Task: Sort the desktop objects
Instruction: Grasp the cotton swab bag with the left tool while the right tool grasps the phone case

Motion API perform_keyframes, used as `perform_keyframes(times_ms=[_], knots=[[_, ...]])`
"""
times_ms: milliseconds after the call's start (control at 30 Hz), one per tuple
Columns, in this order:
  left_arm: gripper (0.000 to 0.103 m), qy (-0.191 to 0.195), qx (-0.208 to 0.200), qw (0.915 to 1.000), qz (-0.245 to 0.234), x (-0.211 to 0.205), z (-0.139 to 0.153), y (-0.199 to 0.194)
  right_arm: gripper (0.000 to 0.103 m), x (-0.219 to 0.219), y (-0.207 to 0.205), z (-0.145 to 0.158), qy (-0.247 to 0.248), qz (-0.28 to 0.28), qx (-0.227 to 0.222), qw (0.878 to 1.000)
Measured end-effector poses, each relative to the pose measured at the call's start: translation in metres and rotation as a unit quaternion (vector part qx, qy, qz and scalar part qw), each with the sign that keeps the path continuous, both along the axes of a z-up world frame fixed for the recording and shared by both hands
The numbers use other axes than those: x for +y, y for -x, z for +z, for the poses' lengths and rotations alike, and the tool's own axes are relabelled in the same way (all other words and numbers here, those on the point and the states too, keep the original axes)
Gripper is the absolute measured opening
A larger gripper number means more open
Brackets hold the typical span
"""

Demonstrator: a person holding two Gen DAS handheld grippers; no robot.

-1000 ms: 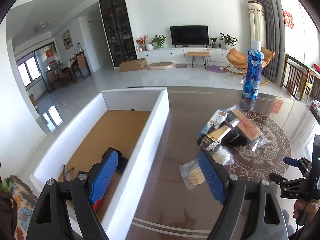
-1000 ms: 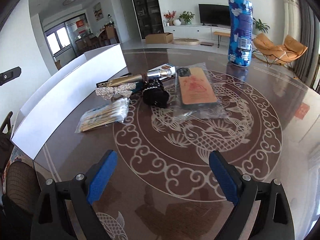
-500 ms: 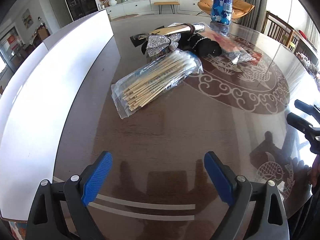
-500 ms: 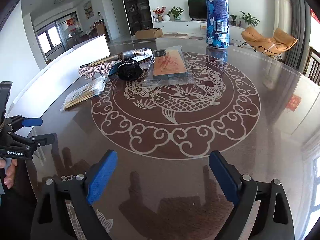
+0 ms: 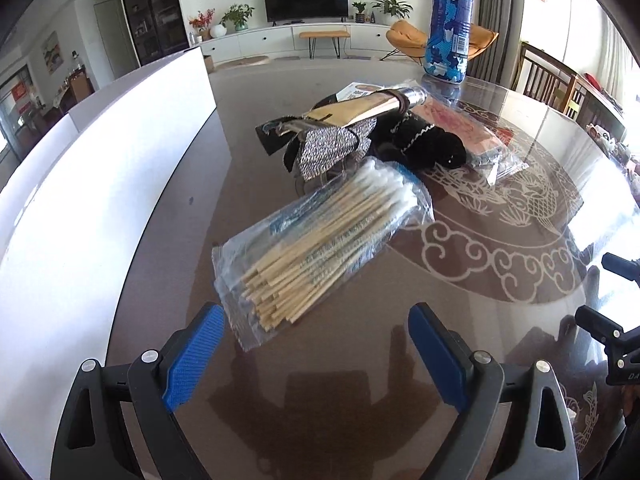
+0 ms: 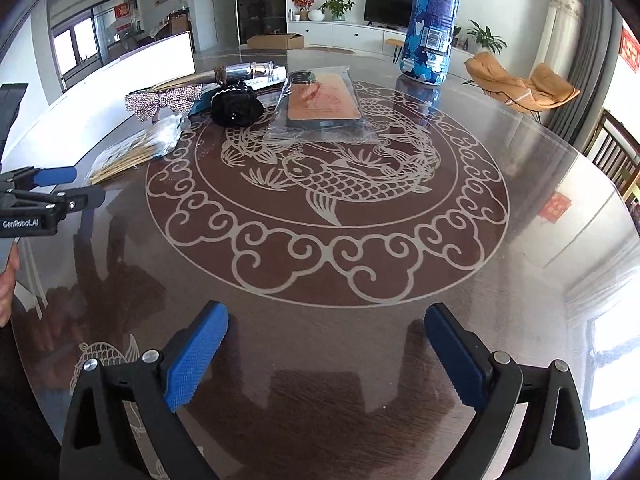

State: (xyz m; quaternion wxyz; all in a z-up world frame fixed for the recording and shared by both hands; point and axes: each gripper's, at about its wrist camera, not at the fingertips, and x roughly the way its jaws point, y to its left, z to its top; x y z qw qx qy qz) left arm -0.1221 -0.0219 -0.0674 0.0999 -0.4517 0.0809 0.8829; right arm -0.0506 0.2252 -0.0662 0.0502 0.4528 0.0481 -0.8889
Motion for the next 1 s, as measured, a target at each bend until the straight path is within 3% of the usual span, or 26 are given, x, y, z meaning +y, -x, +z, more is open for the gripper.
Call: perform_keyframes(times_ms=[267, 533, 833, 967, 1000], knots=[[0.094, 0.037, 0.014, 0.9963, -0.077, 0.016, -0.005, 0.038, 0.099, 0.001, -0.001, -0.001, 0.001, -0.003, 0.001, 1.000], [0.102, -0.017, -0.014, 0.9960, -0.086, 0.008, -0.009, 0.067, 0.099, -0.007, -0.005, 0.001, -0.024, 0.002, 0.014, 1.000], [0.102, -0.018, -0.018, 0.9942, -0.105, 0.027, -0.009, 0.045, 0.099, -0.010, -0.008, 0.004, -0.037, 0.002, 0.025, 0.999], [0.081, -0.021, -0.012, 0.9961, -0.085, 0.037, -0.005, 0.039, 0.099, -0.005, -0.007, 0.003, -0.023, -0.004, 0.019, 1.000], [0.073, -0.022, -0.010, 0.9968, -0.076, 0.037, -0.004, 0.038, 0.099, 0.001, -0.004, 0.002, 0.006, -0.001, 0.008, 1.000]])
